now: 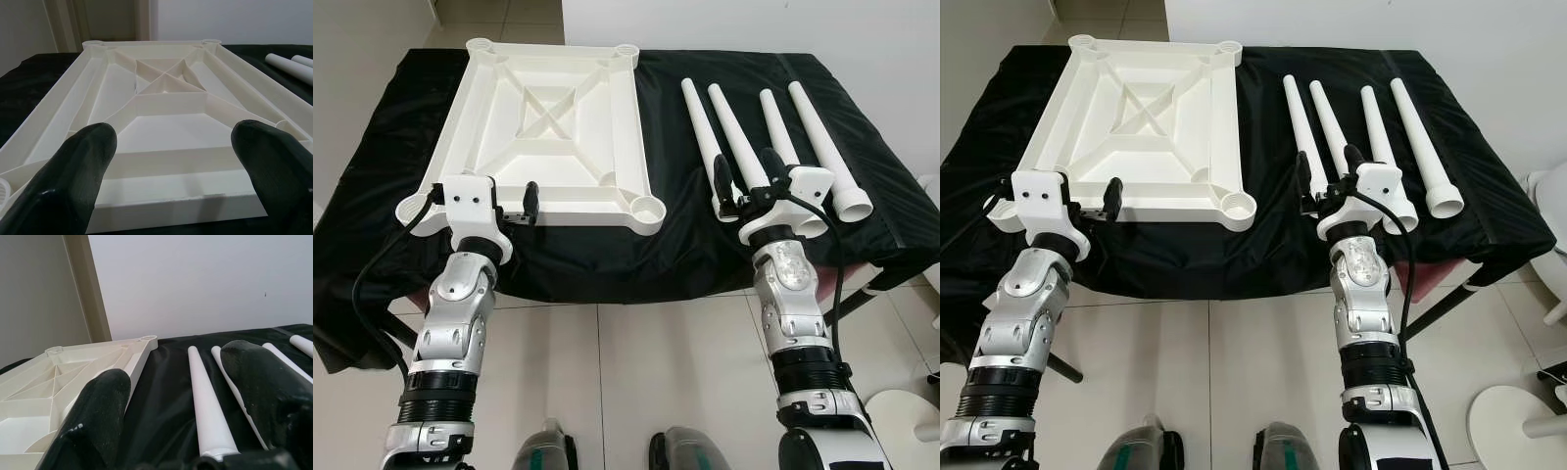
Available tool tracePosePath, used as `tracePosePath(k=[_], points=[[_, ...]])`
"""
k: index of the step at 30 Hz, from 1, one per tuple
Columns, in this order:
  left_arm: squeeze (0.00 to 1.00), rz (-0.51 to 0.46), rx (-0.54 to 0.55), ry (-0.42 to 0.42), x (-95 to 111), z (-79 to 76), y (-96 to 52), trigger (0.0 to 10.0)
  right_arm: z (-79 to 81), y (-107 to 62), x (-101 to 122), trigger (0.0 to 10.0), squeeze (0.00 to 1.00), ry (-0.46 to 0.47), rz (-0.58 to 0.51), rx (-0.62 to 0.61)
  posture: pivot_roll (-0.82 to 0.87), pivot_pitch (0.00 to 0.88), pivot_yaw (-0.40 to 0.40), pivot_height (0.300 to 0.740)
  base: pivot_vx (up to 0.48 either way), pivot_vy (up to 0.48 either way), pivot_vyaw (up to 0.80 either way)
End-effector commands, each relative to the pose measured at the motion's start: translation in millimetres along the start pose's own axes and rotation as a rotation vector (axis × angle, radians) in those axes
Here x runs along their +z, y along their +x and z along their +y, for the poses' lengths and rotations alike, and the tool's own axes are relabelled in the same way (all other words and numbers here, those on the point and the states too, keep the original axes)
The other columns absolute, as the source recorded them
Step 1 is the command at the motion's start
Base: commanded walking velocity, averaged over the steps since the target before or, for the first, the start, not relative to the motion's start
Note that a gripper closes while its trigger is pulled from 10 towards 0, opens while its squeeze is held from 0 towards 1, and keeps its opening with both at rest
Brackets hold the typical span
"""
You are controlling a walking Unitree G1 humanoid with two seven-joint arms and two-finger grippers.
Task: Building children table
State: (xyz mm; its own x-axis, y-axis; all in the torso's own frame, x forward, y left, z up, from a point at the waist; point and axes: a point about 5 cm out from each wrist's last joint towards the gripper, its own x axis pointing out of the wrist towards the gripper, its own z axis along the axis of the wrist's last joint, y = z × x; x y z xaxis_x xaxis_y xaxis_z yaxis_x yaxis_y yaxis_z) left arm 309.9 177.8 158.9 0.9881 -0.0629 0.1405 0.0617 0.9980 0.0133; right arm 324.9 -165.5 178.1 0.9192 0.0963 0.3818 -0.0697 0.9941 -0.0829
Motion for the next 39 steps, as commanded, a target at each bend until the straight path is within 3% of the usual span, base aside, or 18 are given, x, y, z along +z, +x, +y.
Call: tracePosePath(k=[1, 11, 39], points=[[0.00, -0.017, -0.018, -0.023, 6.0, 0.3, 2.4, 10.0, -0.7, 3.1, 5.1, 10.0, 0.00, 0.005, -0.020, -0.009, -0.11, 0.000, 0.010, 0.740, 0.000, 0.000, 0.00], [0.00, -0.040, 0.005, -0.024, 14.4, 8.1, 7.9, 10.0, 3.1, 7.2, 7.1, 10.0, 0.00, -0.004, -0.028, 0.009, -0.11, 0.000, 0.006, 0.740, 0.000, 0.000, 0.00], [0.00, -0.060, 0.007, -0.036, 18.6, 9.6, 9.6, 10.0, 6.4, 8.8, 5.8, 10.0, 0.00, -0.012, -0.026, 0.030, -0.10, 0.000, -0.005, 0.740, 0.267, 0.000, 0.00]])
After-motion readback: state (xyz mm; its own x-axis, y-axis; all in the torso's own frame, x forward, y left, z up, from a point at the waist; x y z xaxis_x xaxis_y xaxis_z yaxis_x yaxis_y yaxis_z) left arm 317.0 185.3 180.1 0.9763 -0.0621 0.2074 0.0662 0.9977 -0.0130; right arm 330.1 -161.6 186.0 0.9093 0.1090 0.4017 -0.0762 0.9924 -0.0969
